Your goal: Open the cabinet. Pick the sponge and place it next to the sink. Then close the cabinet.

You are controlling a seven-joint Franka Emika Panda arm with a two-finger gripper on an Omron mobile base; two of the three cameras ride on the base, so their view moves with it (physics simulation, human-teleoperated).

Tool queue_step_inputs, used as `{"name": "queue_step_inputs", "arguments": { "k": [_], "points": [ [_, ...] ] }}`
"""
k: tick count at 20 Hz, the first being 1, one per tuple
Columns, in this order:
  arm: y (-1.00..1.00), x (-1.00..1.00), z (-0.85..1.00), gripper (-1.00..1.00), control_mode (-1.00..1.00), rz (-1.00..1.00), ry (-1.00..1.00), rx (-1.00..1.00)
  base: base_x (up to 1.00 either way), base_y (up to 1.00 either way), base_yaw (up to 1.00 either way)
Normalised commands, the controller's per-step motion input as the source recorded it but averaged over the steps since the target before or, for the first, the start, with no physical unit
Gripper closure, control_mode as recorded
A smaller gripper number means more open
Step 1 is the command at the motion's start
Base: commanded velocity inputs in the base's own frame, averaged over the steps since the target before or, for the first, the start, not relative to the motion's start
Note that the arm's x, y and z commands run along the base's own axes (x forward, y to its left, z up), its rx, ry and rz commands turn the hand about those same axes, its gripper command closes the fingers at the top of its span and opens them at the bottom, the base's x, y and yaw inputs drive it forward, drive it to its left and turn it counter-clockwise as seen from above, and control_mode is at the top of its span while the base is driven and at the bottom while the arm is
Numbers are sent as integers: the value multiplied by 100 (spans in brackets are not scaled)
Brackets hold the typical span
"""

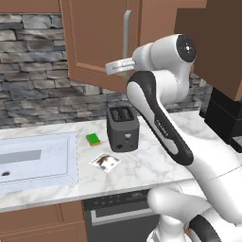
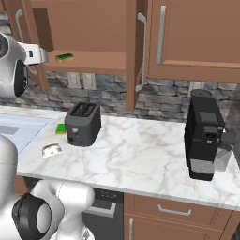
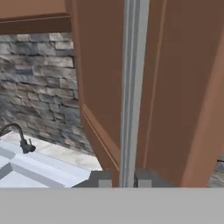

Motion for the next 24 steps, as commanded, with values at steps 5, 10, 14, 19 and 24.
{"name": "queue_step_inputs", "arguments": {
  "k": [5,10,14,19,24],
  "points": [
    [29,-100,7,100,-100,0,0,0,0,0,0],
    [34,-86,5,100,-100,0,0,0,0,0,0],
    [31,-43,17,100,-100,0,0,-3,0,0,0],
    [2,-16,4,100,-100,-3,3,-2,0,0,0],
    [-67,-5,-18,100,-100,-25,2,0,0,0,0]
  ]
}}
